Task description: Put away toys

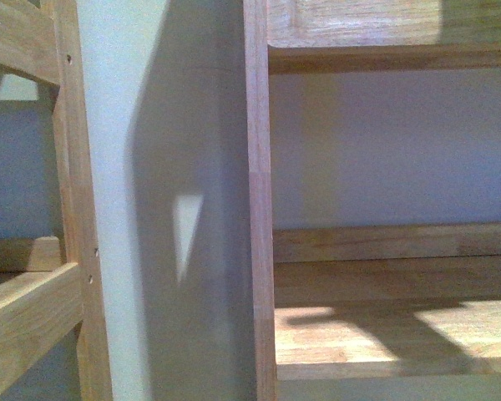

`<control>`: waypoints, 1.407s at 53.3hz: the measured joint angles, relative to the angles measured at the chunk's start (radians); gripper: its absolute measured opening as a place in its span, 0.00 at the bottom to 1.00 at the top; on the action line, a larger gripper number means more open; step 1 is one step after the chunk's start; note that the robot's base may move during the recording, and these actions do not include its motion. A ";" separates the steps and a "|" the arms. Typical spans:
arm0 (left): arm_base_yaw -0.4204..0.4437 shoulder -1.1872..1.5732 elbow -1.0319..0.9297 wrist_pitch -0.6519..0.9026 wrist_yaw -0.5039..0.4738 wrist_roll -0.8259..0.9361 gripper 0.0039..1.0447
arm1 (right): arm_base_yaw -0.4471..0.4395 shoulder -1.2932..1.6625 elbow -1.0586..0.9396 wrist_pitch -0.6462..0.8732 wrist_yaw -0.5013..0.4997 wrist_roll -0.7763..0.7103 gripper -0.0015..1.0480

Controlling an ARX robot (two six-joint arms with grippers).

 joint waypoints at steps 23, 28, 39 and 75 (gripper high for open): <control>0.000 0.000 0.000 0.000 0.000 0.000 0.94 | 0.010 0.209 0.086 0.026 -0.067 0.280 0.07; 0.000 0.000 0.000 0.000 0.000 0.000 0.94 | 0.006 0.241 0.086 0.051 -0.092 0.343 0.07; 0.000 0.000 0.000 0.000 0.000 0.000 0.94 | 0.016 0.274 0.082 0.063 -0.103 0.389 0.07; 0.000 0.000 0.000 0.000 0.000 0.000 0.94 | 0.035 0.268 0.079 0.050 -0.064 0.368 0.95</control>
